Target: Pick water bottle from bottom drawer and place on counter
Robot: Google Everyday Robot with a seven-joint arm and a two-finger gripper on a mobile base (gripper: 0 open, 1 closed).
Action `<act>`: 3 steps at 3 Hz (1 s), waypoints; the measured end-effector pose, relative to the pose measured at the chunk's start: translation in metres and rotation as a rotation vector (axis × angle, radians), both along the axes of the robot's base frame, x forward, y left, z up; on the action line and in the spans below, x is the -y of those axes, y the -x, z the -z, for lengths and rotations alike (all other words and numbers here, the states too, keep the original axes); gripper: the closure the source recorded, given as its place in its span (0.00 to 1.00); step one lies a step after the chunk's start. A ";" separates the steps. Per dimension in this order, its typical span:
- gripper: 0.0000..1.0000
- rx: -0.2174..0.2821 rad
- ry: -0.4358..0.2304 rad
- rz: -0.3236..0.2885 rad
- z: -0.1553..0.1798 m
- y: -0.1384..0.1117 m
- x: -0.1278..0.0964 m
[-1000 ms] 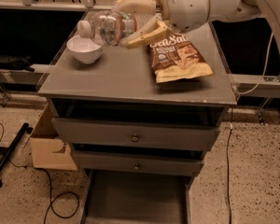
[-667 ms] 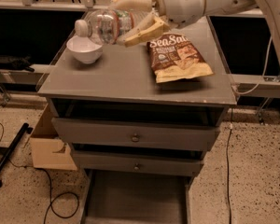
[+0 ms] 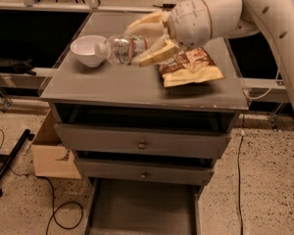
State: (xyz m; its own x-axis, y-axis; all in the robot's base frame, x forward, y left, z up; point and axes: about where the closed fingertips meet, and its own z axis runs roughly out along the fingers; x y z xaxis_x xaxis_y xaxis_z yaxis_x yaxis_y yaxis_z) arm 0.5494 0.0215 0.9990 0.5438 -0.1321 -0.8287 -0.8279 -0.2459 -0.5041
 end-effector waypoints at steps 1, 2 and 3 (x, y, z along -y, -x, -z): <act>1.00 -0.058 0.000 0.018 0.033 -0.014 -0.002; 1.00 -0.058 0.000 0.018 0.033 -0.014 -0.002; 1.00 -0.035 0.058 0.020 0.009 -0.018 -0.006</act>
Offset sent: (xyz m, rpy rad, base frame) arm 0.0122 0.0008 -0.0290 -0.0008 0.0515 -0.0174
